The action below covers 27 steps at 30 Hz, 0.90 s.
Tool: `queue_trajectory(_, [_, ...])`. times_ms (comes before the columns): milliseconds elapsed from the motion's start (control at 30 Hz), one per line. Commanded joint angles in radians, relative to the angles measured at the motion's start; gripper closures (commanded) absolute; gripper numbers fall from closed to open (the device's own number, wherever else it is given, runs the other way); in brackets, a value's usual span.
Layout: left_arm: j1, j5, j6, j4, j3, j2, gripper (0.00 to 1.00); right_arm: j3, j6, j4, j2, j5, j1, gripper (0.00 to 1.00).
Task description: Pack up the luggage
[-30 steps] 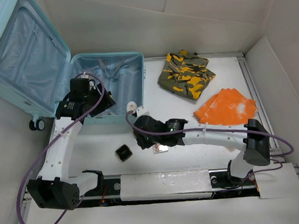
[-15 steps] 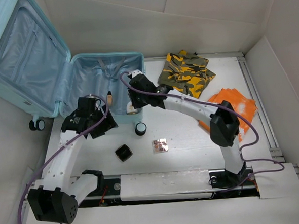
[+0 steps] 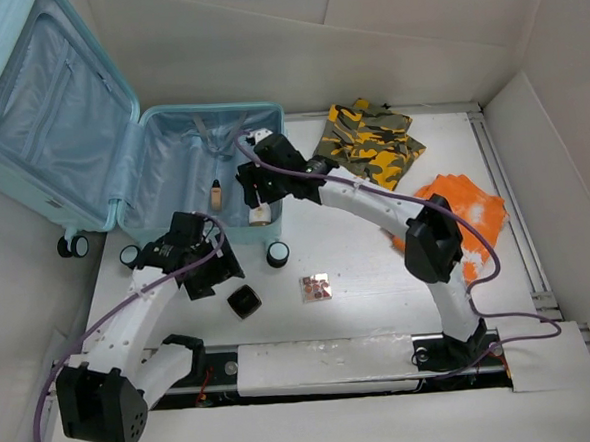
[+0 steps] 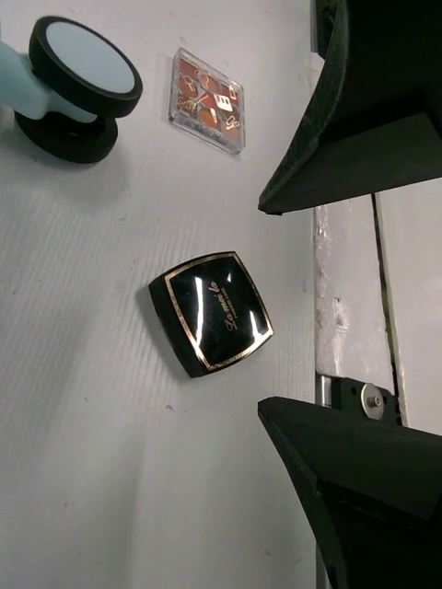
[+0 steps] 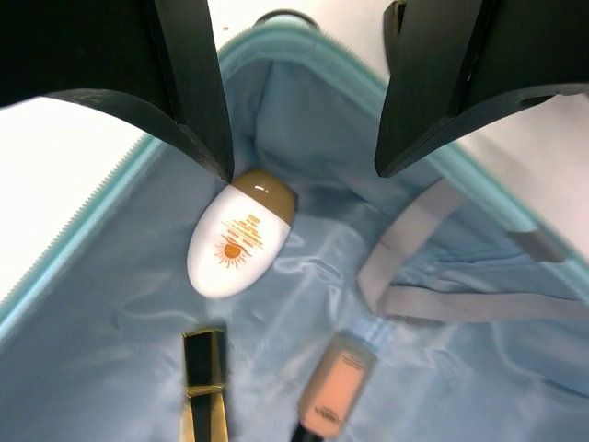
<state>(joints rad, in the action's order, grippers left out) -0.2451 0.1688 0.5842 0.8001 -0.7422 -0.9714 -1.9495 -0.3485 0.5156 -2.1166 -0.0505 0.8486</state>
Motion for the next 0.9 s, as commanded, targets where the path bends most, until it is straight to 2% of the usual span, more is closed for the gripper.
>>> queue_trajectory(0, [-0.011, 0.012, -0.027, -0.004, 0.001, -0.023, 0.22, -0.025, 0.008, -0.051, 0.141, 0.02, -0.014, 0.31])
queue_trajectory(67, [-0.048, -0.04, -0.023, -0.004, 0.001, -0.042, 0.21, 0.0, 0.026, -0.04, 0.177, 0.02, -0.023, 0.3])
queue_trajectory(167, [-0.244, -0.138, 0.041, 0.005, -0.025, -0.127, 0.19, 0.052, 0.049, -0.015, 0.268, 0.029, -0.033, 0.28])
queue_trajectory(200, [-0.354, -0.175, 0.105, 0.014, -0.043, -0.166, 0.19, 0.11, 0.058, -0.006, 0.296, 0.029, -0.033, 0.26])
queue_trajectory(267, [-0.44, -0.259, 0.179, 0.039, -0.081, -0.191, 0.19, 0.193, 0.068, 0.006, 0.391, 0.038, -0.042, 0.26])
queue_trajectory(300, [-0.474, -0.268, 0.207, 0.039, -0.092, -0.191, 0.19, 0.301, 0.068, 0.006, 0.427, 0.025, -0.042, 0.24])
queue_trajectory(533, [-0.474, -0.301, 0.328, 0.076, -0.051, -0.133, 0.17, 0.817, -0.012, -0.034, 0.75, 0.007, -0.042, 0.23])
queue_trajectory(667, [-0.474, -0.279, 0.419, 0.042, -0.011, -0.124, 0.14, 0.961, -0.039, -0.057, 0.871, 0.049, -0.033, 0.19])
queue_trajectory(867, [-0.474, -0.301, 0.635, 0.019, 0.075, -0.026, 0.11, 0.995, -0.03, -0.048, 0.949, 0.049, -0.023, 0.13])
